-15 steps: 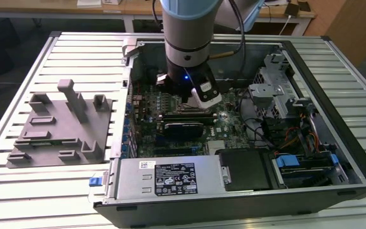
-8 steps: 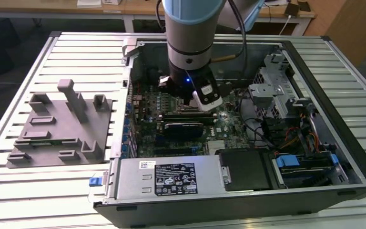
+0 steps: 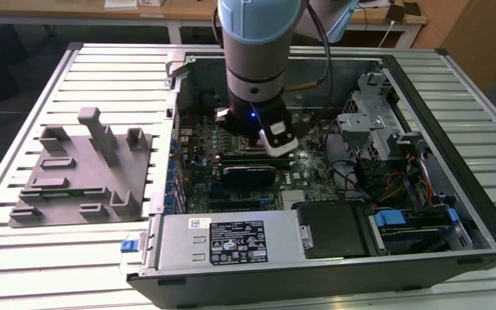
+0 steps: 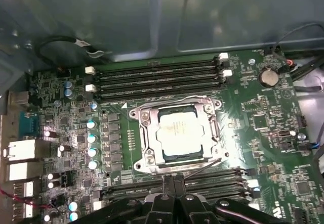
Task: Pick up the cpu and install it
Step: 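Install the second cpu locking lever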
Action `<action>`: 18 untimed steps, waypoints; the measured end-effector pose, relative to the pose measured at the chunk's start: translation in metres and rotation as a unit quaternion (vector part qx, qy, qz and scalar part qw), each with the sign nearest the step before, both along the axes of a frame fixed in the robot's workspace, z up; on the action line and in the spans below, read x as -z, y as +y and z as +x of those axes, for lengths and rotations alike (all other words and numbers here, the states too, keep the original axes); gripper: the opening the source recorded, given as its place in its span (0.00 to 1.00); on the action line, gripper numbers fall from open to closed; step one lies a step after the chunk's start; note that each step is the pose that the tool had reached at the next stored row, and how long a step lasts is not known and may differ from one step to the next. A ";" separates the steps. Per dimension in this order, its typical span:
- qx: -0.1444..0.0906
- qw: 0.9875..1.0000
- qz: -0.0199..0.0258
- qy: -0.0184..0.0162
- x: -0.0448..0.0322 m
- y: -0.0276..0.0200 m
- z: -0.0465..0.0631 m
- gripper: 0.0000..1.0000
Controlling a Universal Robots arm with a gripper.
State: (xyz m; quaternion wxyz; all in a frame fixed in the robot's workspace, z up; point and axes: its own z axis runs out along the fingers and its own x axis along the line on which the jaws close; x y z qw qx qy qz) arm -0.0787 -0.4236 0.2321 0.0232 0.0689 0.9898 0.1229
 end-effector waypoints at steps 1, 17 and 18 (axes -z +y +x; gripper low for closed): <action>0.000 1.000 0.000 0.000 0.0015 0.0000 -0.001 0.11; -0.005 1.000 0.008 0.000 0.0193 -0.0010 -0.018 0.11; -0.009 1.000 0.010 0.000 0.0199 -0.0009 -0.018 0.11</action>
